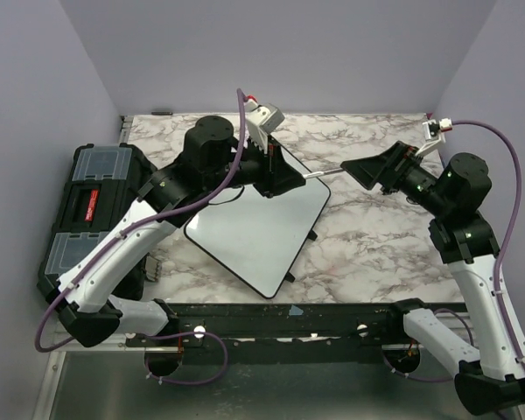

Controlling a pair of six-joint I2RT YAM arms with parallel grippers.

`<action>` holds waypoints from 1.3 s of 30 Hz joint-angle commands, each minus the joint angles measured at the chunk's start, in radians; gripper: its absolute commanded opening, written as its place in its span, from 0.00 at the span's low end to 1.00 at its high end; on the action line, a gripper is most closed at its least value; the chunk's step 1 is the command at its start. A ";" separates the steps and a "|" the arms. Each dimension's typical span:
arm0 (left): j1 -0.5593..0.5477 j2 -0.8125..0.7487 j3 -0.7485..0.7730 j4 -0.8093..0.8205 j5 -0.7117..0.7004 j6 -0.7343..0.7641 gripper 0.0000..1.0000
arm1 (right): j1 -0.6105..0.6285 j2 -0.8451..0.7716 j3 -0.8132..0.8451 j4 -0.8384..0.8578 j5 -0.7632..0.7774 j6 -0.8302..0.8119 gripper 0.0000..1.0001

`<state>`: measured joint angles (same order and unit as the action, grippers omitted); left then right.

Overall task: Write a sentence on the whiteboard
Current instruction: Pass from the left arm to the right

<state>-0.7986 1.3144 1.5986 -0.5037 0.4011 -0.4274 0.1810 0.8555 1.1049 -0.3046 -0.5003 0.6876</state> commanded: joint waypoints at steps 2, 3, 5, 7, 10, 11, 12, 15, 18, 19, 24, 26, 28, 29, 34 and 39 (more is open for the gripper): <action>0.026 -0.064 0.037 -0.023 0.145 0.010 0.00 | -0.004 0.019 0.054 0.109 -0.220 -0.006 1.00; 0.029 -0.072 0.038 -0.024 0.164 0.010 0.00 | -0.003 0.027 0.057 0.125 -0.258 0.003 1.00; 0.039 -0.086 0.036 -0.023 0.196 0.009 0.00 | -0.003 0.041 0.056 0.170 -0.353 0.021 1.00; 0.049 -0.099 0.031 -0.021 0.227 0.009 0.00 | -0.003 0.043 0.050 0.229 -0.417 0.053 1.00; 0.063 -0.116 0.019 -0.009 0.259 -0.004 0.00 | -0.003 0.035 0.033 0.344 -0.465 0.116 1.00; 0.069 -0.123 0.010 0.006 0.274 -0.014 0.00 | -0.003 0.034 0.029 0.374 -0.471 0.135 1.00; 0.073 -0.128 0.003 0.020 0.287 -0.025 0.00 | -0.003 0.035 0.026 0.406 -0.479 0.155 1.00; 0.074 -0.136 -0.021 0.069 0.318 -0.054 0.00 | -0.003 0.053 0.019 0.503 -0.527 0.220 0.98; 0.075 -0.127 -0.028 0.116 0.341 -0.084 0.00 | -0.003 0.082 0.009 0.589 -0.573 0.293 0.94; 0.075 -0.121 -0.029 0.133 0.348 -0.095 0.00 | -0.003 0.089 0.005 0.620 -0.587 0.311 0.92; 0.074 -0.089 -0.018 0.183 0.385 -0.135 0.00 | -0.003 0.117 0.009 0.725 -0.613 0.394 0.85; 0.076 -0.077 -0.014 0.190 0.392 -0.144 0.00 | -0.003 0.128 0.022 0.726 -0.624 0.396 0.81; 0.075 -0.068 -0.015 0.205 0.395 -0.156 0.00 | -0.003 0.135 0.030 0.728 -0.633 0.402 0.78; 0.075 -0.064 -0.016 0.211 0.397 -0.161 0.00 | -0.003 0.137 0.032 0.729 -0.637 0.404 0.76; 0.074 -0.041 0.000 0.227 0.399 -0.181 0.00 | -0.003 0.138 0.029 0.724 -0.657 0.406 0.64; 0.074 -0.016 0.015 0.241 0.409 -0.203 0.00 | -0.003 0.125 0.033 0.656 -0.658 0.359 0.57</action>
<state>-0.7273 1.2819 1.5768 -0.3080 0.7723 -0.5976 0.1814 0.9939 1.1145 0.3790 -1.1194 1.0725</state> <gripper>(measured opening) 0.146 0.595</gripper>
